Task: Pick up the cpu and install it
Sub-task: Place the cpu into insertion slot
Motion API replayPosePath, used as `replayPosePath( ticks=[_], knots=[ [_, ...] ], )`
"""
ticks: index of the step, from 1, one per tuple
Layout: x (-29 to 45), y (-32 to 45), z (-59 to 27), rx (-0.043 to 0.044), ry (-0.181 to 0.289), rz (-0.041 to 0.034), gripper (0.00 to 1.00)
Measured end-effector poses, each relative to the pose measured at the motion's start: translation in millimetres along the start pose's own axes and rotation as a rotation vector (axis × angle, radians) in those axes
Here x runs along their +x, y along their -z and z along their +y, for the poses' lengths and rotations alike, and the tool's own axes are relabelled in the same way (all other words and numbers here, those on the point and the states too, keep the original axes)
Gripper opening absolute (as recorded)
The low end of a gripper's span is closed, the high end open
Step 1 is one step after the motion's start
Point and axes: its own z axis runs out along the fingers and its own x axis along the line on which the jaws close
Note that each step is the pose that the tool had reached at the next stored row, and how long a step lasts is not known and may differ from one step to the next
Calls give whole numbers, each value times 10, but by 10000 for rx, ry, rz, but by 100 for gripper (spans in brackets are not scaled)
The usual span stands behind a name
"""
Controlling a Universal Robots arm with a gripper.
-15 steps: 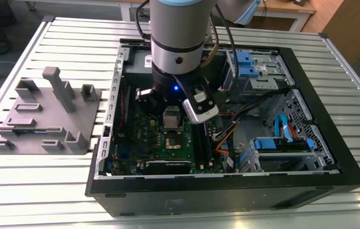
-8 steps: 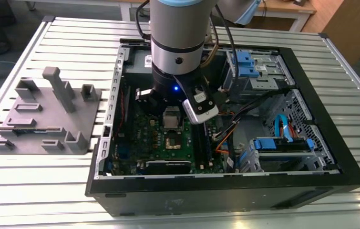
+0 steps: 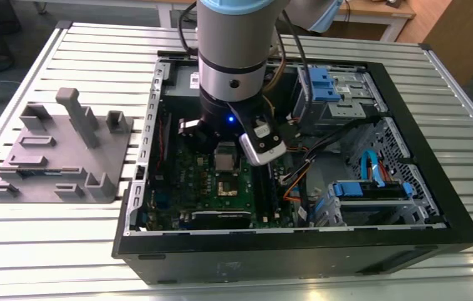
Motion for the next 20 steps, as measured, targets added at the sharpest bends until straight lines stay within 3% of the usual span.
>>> replayPosePath(
  ticks=[13, 20],
  knots=[
    [1, -114, -33, -1, 0, -1, 47],
    [1, -123, -34, 0, 0, 0, 47]
  ],
)
